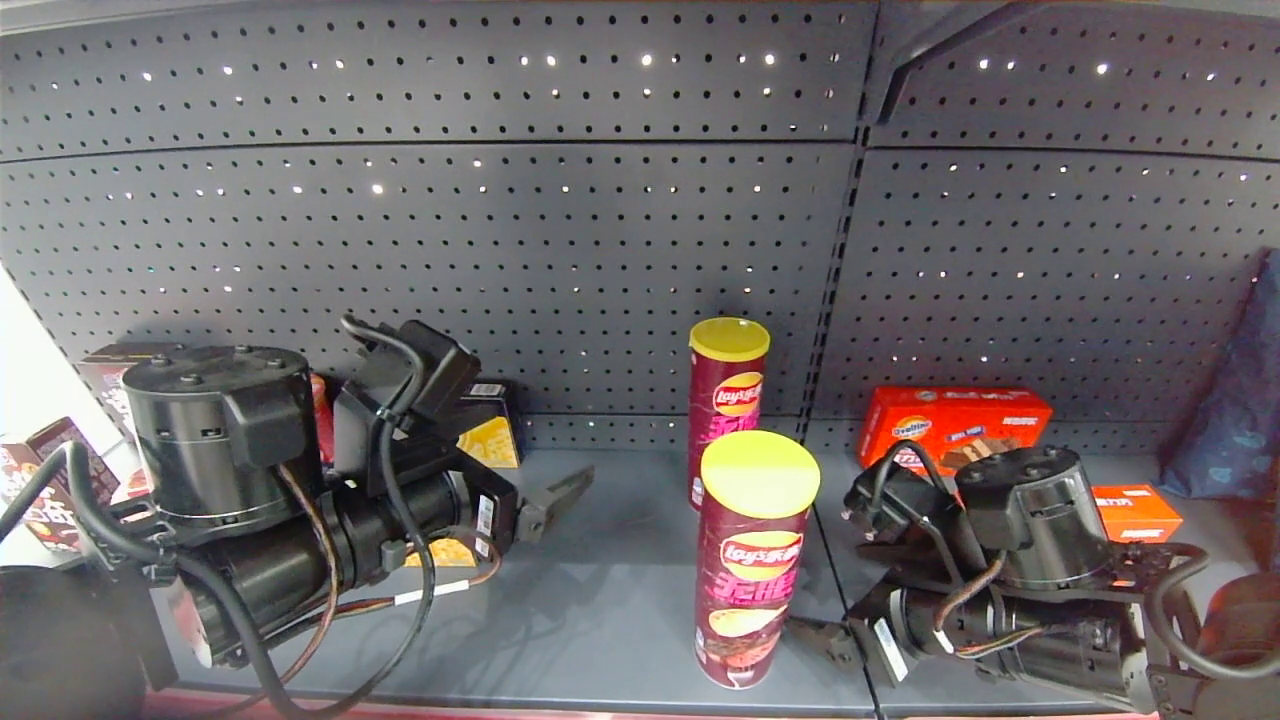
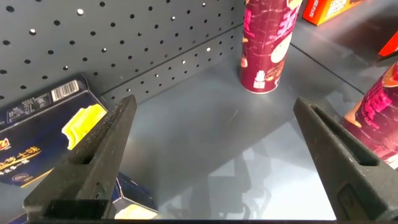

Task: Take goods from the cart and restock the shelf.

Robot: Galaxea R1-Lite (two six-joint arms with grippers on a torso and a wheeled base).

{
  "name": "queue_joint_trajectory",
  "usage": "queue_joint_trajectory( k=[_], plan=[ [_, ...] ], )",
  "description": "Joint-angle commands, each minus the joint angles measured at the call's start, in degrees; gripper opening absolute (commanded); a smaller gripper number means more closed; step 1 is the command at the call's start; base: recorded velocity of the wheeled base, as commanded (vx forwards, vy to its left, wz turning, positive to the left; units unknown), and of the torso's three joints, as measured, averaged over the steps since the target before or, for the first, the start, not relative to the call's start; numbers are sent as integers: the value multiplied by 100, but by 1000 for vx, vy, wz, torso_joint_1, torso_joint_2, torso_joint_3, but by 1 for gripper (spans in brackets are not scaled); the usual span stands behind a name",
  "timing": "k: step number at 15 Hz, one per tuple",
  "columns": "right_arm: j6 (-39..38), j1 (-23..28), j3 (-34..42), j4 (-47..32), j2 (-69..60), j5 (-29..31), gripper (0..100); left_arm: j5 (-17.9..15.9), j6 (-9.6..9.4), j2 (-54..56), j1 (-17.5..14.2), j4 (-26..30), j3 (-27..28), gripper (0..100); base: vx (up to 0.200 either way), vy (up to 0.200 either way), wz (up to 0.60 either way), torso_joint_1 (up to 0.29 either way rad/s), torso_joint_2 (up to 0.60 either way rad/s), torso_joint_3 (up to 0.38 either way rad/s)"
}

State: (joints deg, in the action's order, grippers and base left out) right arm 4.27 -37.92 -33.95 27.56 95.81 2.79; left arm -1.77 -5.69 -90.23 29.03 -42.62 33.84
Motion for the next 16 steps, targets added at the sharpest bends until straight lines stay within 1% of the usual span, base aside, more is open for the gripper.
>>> queue_joint_trajectory(
  k=[1, 6, 9, 10, 13, 16],
  plan=[
    [4, 4, 11, 3, -1, 2, 100, 1, -2, 6, -2, -10, -18, 100, 0, 0, 0, 0, 0, 0],
    [-14, 22, 55, 3, -124, 20, 100, 1, -2, 15, -2, -10, -53, 100, 0, 0, 0, 0, 0, 0],
    [-58, 75, 55, 3, -414, 20, 100, 10, -2, 41, -2, -10, 44, 100, 0, 0, 0, 0, 0, 0],
    [-58, 163, -6, 39, -589, 20, 100, 19, -11, 103, -2, -10, 26, 100, 0, 0, 0, 0, 0, 0],
    [-163, 356, 73, 179, -1143, 37, 100, 27, -143, 463, -55, -1, 0, 100, 0, 0, 0, 0, 0, 0],
    [-172, 804, 310, 179, -1829, 90, 100, 45, -151, 1096, -160, -1, -308, 100, 0, 0, 0, 0, 0, 0]
  ],
)
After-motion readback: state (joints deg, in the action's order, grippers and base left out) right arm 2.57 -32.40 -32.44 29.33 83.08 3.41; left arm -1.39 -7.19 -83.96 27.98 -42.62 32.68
